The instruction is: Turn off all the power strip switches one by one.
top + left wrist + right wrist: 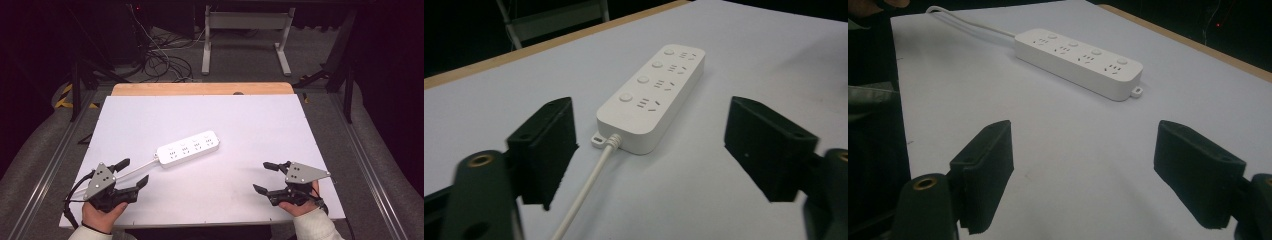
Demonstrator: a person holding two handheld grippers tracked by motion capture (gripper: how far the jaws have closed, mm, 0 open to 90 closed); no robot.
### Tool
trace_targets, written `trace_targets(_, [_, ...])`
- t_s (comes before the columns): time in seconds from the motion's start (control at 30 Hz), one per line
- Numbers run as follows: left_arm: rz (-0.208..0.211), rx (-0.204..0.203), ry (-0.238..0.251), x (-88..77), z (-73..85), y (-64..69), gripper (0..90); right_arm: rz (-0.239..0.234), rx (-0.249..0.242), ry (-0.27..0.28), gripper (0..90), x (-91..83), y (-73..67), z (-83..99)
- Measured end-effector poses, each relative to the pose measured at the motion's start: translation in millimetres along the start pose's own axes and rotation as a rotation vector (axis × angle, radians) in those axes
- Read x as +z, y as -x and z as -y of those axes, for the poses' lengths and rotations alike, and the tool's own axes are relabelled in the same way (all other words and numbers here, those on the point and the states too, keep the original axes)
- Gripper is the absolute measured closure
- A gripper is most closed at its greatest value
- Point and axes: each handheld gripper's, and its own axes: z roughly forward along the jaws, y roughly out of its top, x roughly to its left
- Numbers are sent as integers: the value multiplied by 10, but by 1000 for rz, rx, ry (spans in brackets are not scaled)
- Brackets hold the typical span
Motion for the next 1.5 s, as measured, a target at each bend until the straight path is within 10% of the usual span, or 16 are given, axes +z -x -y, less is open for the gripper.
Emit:
trace_targets(0.2, [42, -39, -53, 10, -59, -61, 365, -1, -1, -1, 244, 2, 0, 5])
trace_targets(0.7, [43, 16, -95, 170, -349, -138, 410, 4, -1, -3, 244, -3, -8, 10])
trace_targets(1.5, [104, 20, -238, 928, -768, -217, 454, -1, 5, -4, 244, -1, -5, 24])
